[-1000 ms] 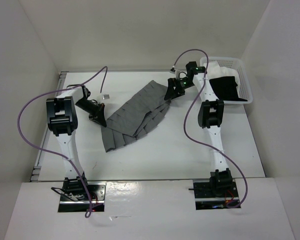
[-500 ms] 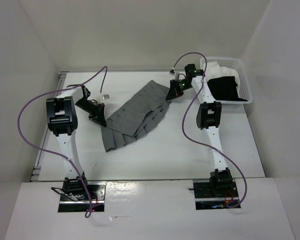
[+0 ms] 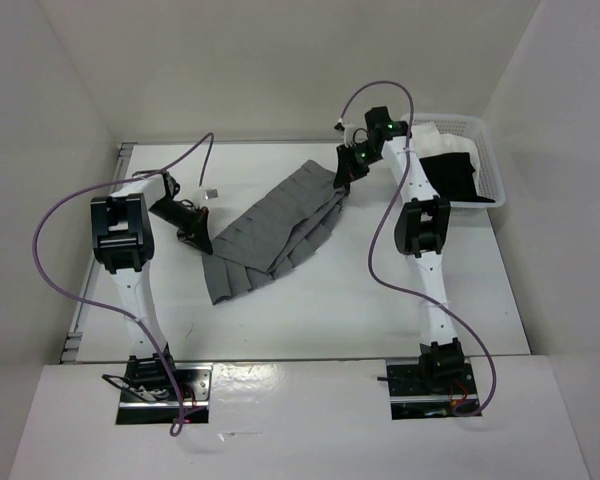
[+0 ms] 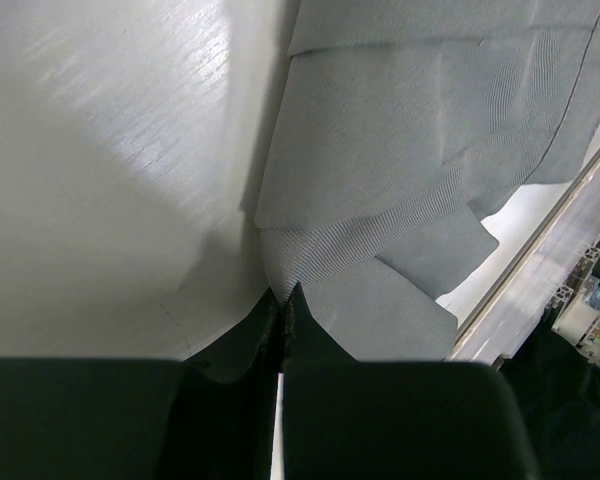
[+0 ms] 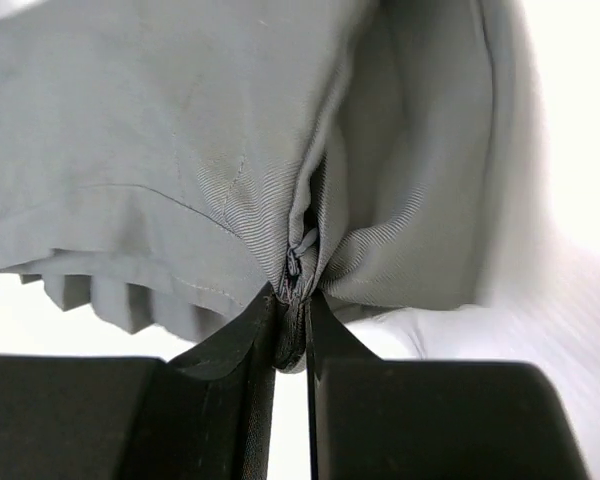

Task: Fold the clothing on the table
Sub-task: Fold the skirt

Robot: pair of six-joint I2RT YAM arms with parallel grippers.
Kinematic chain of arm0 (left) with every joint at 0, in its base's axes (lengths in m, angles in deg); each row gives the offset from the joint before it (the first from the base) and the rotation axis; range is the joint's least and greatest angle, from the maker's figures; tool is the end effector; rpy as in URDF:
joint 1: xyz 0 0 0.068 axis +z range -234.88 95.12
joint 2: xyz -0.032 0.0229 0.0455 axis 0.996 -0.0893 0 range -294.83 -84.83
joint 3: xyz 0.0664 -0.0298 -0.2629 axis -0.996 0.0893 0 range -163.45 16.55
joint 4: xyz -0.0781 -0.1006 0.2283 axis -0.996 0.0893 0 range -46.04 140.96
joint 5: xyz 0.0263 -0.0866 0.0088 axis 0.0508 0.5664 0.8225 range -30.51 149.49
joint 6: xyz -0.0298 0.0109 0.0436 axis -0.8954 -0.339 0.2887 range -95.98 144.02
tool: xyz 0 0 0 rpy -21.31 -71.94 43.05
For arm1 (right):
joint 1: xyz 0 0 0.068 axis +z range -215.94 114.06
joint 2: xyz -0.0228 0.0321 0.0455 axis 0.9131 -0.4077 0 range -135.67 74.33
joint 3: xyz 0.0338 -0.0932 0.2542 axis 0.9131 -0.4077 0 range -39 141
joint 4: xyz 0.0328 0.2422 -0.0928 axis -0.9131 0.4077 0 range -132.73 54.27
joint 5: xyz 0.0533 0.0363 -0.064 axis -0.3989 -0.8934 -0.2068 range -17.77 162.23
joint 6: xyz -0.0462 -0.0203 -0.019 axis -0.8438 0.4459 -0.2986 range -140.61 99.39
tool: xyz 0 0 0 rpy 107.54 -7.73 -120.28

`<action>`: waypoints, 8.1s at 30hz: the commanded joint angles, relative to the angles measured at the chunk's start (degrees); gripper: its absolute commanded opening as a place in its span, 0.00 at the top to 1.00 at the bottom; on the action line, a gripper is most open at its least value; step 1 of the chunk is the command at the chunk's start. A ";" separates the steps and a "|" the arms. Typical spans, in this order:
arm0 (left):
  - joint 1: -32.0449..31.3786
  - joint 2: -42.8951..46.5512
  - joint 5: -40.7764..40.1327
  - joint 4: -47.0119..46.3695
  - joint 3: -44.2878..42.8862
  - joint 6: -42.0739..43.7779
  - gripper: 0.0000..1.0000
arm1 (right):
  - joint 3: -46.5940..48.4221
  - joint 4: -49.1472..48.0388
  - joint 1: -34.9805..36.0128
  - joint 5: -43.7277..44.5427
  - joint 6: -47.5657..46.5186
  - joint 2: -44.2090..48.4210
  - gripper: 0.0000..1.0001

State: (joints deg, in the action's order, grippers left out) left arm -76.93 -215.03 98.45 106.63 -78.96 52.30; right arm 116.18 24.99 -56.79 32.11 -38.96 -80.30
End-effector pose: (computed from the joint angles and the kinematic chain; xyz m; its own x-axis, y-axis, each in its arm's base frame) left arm 0.4119 0.0349 0.1242 -0.9537 0.2389 -0.1826 0.3004 0.7333 -0.6099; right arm 0.5317 0.1088 0.1956 -0.7478 -0.3643 -0.5551 -0.6361 0.6328 0.4416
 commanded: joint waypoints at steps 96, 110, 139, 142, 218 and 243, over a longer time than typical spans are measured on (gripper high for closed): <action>3.04 0.37 -3.62 -11.78 -2.24 -9.37 0.98 | -9.95 -4.60 9.57 29.66 -0.72 7.11 0.01; 3.04 8.02 -10.40 -23.39 6.56 -19.57 0.98 | -54.98 -24.48 18.36 40.90 0.33 33.33 0.01; 2.51 10.75 -2.57 -18.11 8.76 -10.96 0.97 | -47.93 -2.86 -5.37 -4.35 -14.60 31.23 0.01; 2.51 10.75 -2.05 -18.11 9.28 -10.35 0.97 | -49.61 -2.86 -5.37 -4.35 -15.22 30.70 0.01; 3.04 15.05 -2.05 -16.36 13.32 -8.23 0.97 | -45.66 -6.73 -0.36 -4.62 -11.27 16.12 0.01; 3.04 16.11 -2.05 -16.88 14.38 -8.76 0.97 | -43.02 -5.15 1.22 -4.62 -11.80 13.21 0.73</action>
State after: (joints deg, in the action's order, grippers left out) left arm -74.24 -201.85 94.69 89.34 -64.40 42.13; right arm 72.03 18.89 -56.60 24.03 -49.65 -64.78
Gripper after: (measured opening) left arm 0.026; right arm 0.309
